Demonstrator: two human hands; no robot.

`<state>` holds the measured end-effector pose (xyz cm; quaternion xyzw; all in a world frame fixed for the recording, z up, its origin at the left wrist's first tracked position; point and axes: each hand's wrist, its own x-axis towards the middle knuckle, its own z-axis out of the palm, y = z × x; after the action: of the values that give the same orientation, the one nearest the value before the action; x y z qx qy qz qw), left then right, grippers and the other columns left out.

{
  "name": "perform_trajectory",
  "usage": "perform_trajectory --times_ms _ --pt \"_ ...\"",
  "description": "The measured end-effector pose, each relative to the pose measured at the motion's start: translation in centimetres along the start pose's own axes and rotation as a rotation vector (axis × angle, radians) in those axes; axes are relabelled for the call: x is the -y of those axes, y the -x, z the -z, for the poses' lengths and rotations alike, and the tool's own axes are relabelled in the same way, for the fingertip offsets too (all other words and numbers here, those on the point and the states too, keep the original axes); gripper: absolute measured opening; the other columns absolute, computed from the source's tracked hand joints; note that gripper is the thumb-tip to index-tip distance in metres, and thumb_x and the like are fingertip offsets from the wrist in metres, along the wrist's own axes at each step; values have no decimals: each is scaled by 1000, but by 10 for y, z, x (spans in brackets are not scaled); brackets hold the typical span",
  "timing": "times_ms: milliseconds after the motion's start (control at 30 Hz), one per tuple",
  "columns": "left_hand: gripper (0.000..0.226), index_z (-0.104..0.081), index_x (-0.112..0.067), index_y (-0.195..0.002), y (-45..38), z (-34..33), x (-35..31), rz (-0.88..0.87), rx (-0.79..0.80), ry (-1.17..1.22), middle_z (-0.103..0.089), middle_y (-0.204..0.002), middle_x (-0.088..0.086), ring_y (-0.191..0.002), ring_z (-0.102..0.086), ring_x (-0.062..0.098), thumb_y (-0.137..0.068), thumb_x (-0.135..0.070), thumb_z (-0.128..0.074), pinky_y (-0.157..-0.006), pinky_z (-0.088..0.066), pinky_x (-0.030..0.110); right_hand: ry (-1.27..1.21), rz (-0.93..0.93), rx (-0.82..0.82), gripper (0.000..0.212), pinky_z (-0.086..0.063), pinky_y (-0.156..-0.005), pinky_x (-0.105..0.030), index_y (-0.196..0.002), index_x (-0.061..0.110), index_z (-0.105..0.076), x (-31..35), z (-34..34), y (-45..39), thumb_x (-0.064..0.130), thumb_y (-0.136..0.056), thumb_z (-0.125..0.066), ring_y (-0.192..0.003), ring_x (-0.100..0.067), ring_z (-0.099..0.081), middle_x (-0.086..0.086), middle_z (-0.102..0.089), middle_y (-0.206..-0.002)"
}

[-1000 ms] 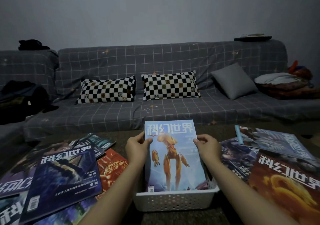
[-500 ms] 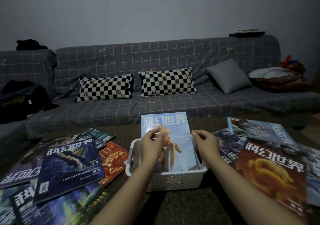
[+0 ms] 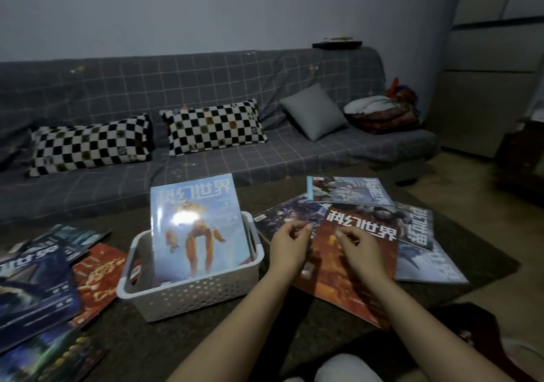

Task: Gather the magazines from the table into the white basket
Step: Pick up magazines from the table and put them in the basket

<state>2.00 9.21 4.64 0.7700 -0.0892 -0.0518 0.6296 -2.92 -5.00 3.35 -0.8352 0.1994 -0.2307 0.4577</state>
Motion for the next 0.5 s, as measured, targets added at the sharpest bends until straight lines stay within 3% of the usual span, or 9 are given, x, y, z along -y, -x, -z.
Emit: perform_trajectory --times_ms 133,267,400,500 --pt "24 -69 -20 -104 -13 -37 15 87 10 -91 -71 -101 -1 -93 -65 14 -90 -36 -59 -90 -52 36 163 -75 -42 23 -48 -87 -34 -102 16 -71 -37 21 -7 30 -86 -62 -102 -24 -60 -7 -67 -108" --pt "28 -68 -17 -111 -24 -57 31 88 9 -237 -71 -107 1 -91 -63 13 -91 -33 -57 -84 -48 26 355 -242 -83 42 -45 -94 -38 -118 19 -63 -66 30 -13 43 -84 -60 -111 -28 -54 -10 -61 -119" --pt "33 -65 -15 -116 -38 -65 38 107 -31 -350 -69 -114 5 -105 -62 23 -91 -33 -57 -91 -48 32 454 -290 -114 48 -41 -96 -40 -122 22 -58 -78 32 -20 49 -83 -59 -116 -31 -46 -7 -56 -123" --pt "35 -64 -16 -118 -49 -67 38 147 -19 -372 -68 -115 6 -105 -62 24 -90 -35 -58 -91 -49 34 426 -288 -124 51 -36 -99 -39 -124 18 -57 -83 31 -24 47 -83 -61 -117 -31 -45 -8 -54 -127"
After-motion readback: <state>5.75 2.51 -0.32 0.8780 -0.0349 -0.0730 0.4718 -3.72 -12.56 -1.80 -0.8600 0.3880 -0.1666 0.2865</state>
